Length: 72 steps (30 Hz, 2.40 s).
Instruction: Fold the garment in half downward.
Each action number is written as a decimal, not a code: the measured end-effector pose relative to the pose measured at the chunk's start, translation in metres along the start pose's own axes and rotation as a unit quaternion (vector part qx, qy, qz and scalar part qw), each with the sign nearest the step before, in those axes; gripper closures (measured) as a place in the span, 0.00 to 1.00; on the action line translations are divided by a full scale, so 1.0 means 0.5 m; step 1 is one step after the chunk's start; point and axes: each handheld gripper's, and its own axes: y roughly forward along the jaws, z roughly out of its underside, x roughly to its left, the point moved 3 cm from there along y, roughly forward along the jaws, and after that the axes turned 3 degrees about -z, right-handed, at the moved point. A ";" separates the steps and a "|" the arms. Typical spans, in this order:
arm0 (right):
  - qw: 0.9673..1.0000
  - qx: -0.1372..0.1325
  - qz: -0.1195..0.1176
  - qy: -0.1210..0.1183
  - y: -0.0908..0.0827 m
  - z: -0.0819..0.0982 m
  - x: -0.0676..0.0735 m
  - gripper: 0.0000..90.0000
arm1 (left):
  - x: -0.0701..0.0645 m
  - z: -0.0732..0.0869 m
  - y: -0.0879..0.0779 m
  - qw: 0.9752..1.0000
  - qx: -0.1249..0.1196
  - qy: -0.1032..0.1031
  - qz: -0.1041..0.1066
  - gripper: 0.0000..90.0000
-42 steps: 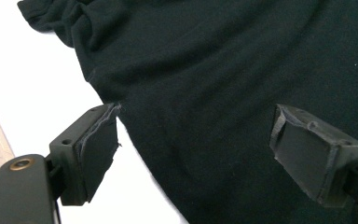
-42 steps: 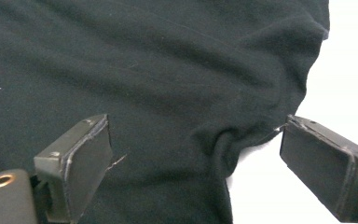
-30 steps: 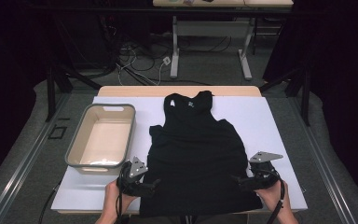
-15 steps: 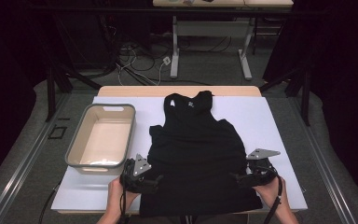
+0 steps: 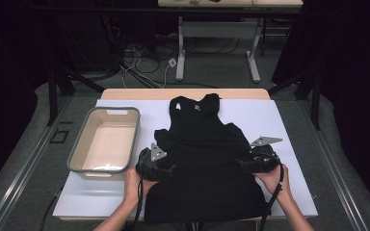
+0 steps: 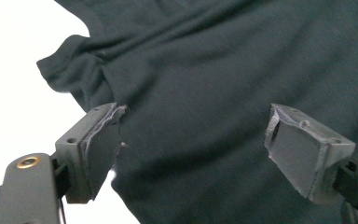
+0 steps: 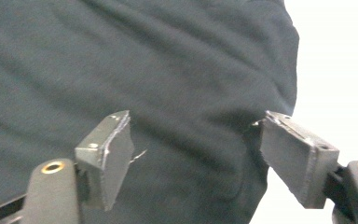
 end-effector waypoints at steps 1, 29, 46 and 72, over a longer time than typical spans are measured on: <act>1.000 0.001 0.001 0.000 0.003 -0.004 -0.002 0.32 | 0.004 -0.004 0.004 1.000 -0.002 -0.005 -0.003 0.22; 0.997 0.049 0.058 0.022 0.108 -0.026 -0.060 0.98 | 0.066 -0.030 0.140 0.998 0.037 -0.033 -0.039 0.99; 0.996 0.080 0.045 0.004 0.057 0.006 -0.052 1.00 | 0.039 -0.007 0.093 0.999 0.043 0.001 -0.021 1.00; 0.998 0.067 0.019 -0.004 0.096 -0.021 -0.044 0.97 | 0.043 -0.041 0.133 0.999 0.044 0.006 -0.018 0.95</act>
